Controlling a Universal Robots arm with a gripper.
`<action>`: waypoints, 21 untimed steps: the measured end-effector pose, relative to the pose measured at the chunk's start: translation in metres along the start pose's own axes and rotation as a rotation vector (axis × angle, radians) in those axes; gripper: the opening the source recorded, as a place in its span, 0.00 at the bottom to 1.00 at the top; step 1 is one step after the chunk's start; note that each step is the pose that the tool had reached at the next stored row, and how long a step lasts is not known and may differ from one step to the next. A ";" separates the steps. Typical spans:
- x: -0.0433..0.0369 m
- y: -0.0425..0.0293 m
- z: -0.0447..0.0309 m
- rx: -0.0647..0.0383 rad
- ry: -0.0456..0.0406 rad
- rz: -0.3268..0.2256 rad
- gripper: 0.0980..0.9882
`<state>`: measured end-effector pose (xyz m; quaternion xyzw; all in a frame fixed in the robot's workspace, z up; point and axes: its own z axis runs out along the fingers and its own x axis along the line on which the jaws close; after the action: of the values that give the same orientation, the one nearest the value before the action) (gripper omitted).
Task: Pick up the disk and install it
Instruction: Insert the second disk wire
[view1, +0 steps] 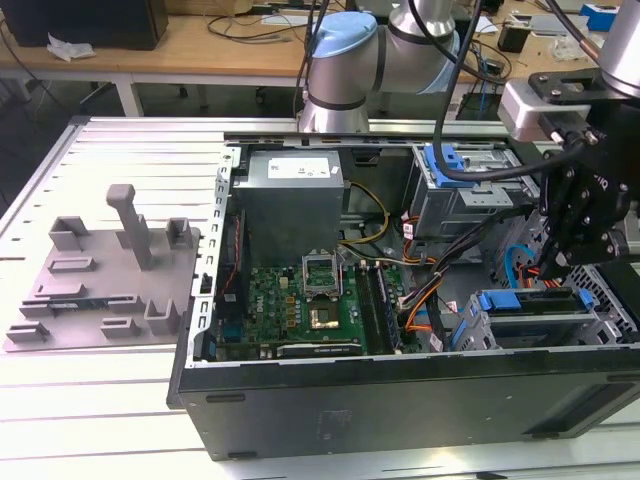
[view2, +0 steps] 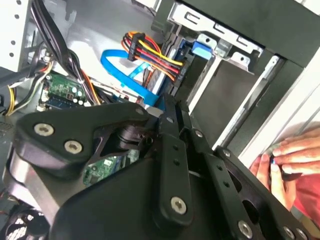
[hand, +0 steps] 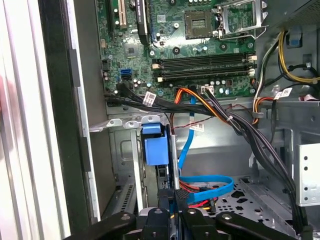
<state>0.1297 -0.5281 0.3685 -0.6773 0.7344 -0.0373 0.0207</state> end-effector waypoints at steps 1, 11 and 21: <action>0.0000 0.0000 0.0001 0.000 -0.0002 0.000 0.07; 0.0001 0.0001 0.0018 0.000 -0.0002 -0.002 0.07; 0.0033 -0.0004 0.0042 0.015 -0.0042 -0.035 0.07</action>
<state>0.1302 -0.5315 0.3645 -0.6898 0.7223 -0.0417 0.0266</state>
